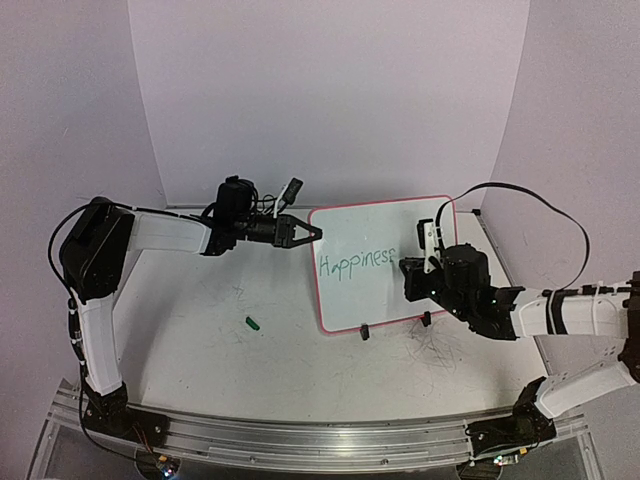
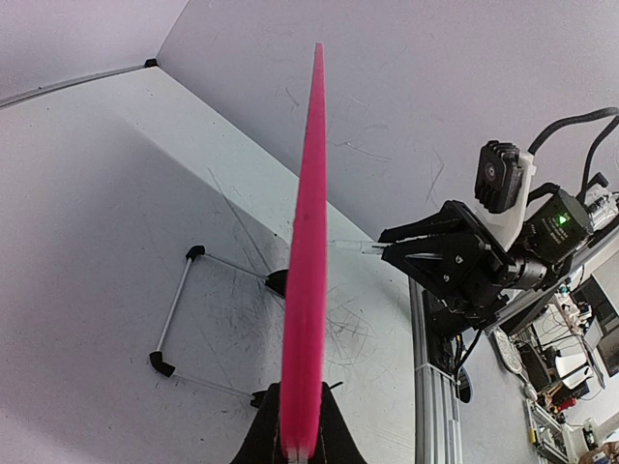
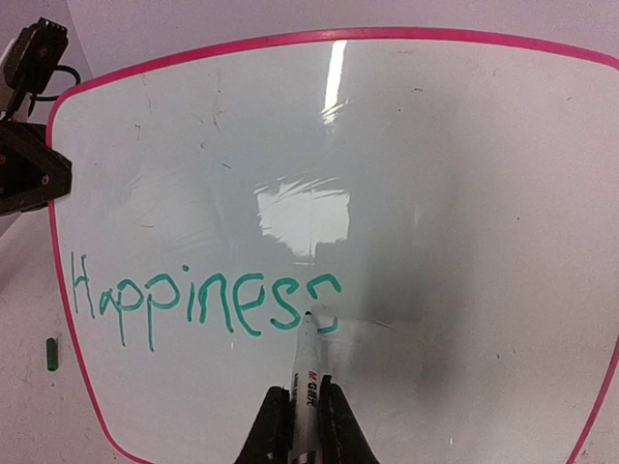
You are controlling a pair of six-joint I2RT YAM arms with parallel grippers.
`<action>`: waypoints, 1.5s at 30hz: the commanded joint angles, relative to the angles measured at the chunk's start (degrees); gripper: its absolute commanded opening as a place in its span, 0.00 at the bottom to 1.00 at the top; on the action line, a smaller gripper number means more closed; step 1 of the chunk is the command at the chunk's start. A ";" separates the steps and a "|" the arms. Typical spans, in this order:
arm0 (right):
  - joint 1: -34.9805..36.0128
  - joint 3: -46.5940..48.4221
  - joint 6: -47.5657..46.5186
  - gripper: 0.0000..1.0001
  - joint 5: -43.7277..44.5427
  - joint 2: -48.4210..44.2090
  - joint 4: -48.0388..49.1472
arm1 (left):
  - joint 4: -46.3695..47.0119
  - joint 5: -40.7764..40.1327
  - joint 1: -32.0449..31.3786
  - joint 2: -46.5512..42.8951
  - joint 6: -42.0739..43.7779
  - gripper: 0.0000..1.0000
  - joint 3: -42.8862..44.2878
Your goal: Write a sentence on the whiteboard
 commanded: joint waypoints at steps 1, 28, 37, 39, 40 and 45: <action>-0.17 2.61 -0.52 0.00 1.54 0.46 2.70 | -1.58 0.36 -2.19 -0.28 1.21 0.00 -0.11; -0.18 3.05 -0.45 0.00 2.89 2.37 2.93 | -1.59 0.43 -2.19 -0.52 1.21 0.00 -0.13; -0.14 2.17 0.03 0.00 3.71 1.66 0.94 | -1.58 0.40 -2.19 -0.53 1.21 0.00 -0.19; -0.15 1.91 0.18 0.00 3.90 1.37 0.62 | -1.59 0.43 -2.19 -0.52 1.21 0.00 -0.22; -0.15 1.78 0.23 0.00 3.97 1.17 0.47 | -1.59 0.46 -2.19 -0.55 1.23 0.00 -0.22; -0.16 1.37 0.26 0.00 4.33 0.34 -0.13 | -1.59 0.48 -2.20 -0.47 1.14 0.00 -0.08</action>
